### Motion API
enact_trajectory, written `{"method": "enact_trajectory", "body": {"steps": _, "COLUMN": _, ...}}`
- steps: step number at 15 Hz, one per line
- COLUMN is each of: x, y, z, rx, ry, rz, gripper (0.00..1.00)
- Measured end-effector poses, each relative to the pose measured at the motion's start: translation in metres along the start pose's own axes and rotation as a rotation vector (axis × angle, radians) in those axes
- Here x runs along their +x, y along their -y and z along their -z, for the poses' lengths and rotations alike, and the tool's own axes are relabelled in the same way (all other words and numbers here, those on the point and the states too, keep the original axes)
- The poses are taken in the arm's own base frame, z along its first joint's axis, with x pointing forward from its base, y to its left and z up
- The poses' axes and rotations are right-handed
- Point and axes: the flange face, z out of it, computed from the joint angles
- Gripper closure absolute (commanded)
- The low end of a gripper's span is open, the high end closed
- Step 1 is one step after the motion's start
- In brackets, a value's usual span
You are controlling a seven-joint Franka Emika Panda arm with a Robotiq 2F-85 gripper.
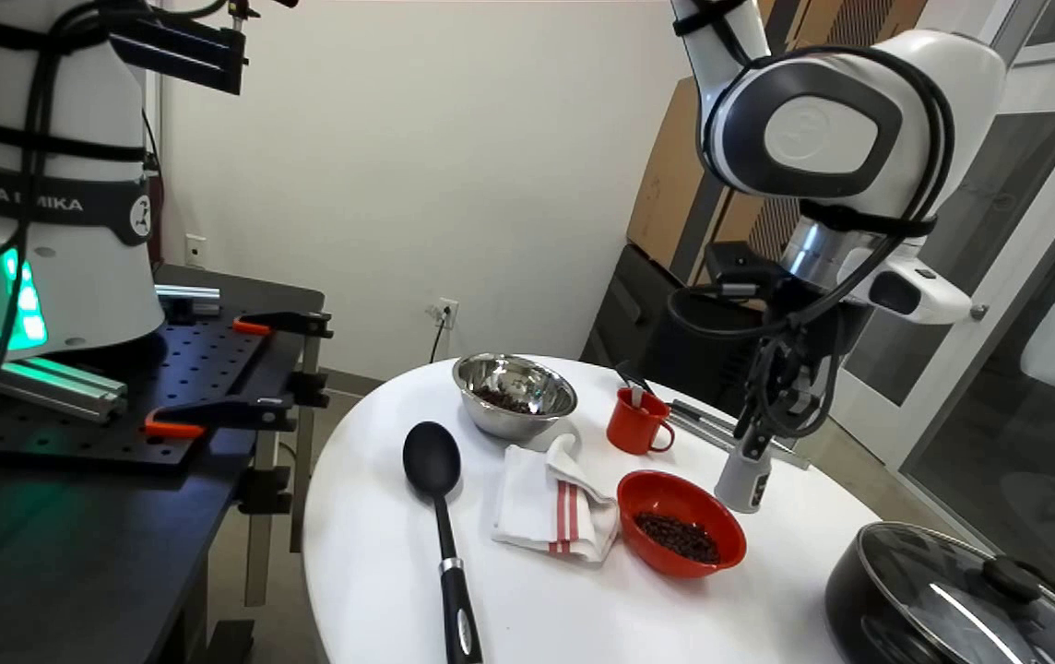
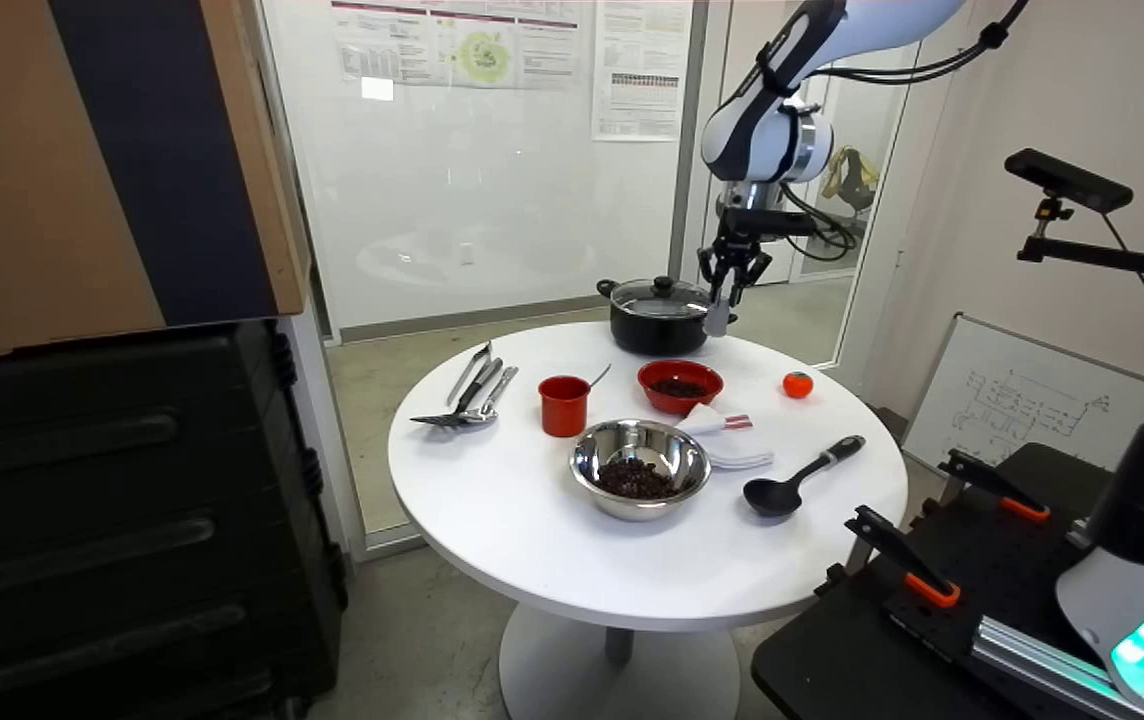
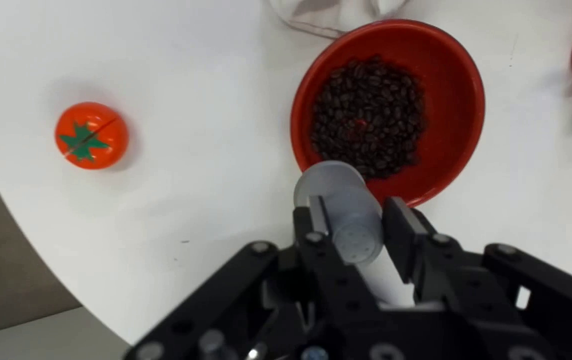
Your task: Put the grey cup in the red bowl on the table
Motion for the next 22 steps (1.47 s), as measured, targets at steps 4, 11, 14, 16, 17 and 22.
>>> {"method": "enact_trajectory", "body": {"steps": 4, "x": -0.014, "y": -0.054, "z": -0.007, "rx": -0.048, "ry": 0.034, "rz": -0.092, "gripper": 0.92}}
{"method": "enact_trajectory", "body": {"steps": 11, "x": -0.04, "y": -0.074, "z": -0.064, "rx": -0.074, "ry": 0.036, "rz": -0.213, "gripper": 0.92}}
{"method": "enact_trajectory", "body": {"steps": 14, "x": -0.049, "y": -0.067, "z": -0.102, "rx": -0.07, "ry": 0.027, "rz": -0.258, "gripper": 0.92}}
{"method": "enact_trajectory", "body": {"steps": 16, "x": -0.056, "y": -0.063, "z": -0.123, "rx": -0.065, "ry": 0.036, "rz": -0.292, "gripper": 0.92}}
{"method": "enact_trajectory", "body": {"steps": 17, "x": -0.058, "y": -0.062, "z": -0.131, "rx": -0.065, "ry": 0.043, "rz": -0.308, "gripper": 0.88}}
{"method": "enact_trajectory", "body": {"steps": 22, "x": -0.054, "y": -0.064, "z": -0.135, "rx": -0.052, "ry": 0.034, "rz": -0.39, "gripper": 0.22}}
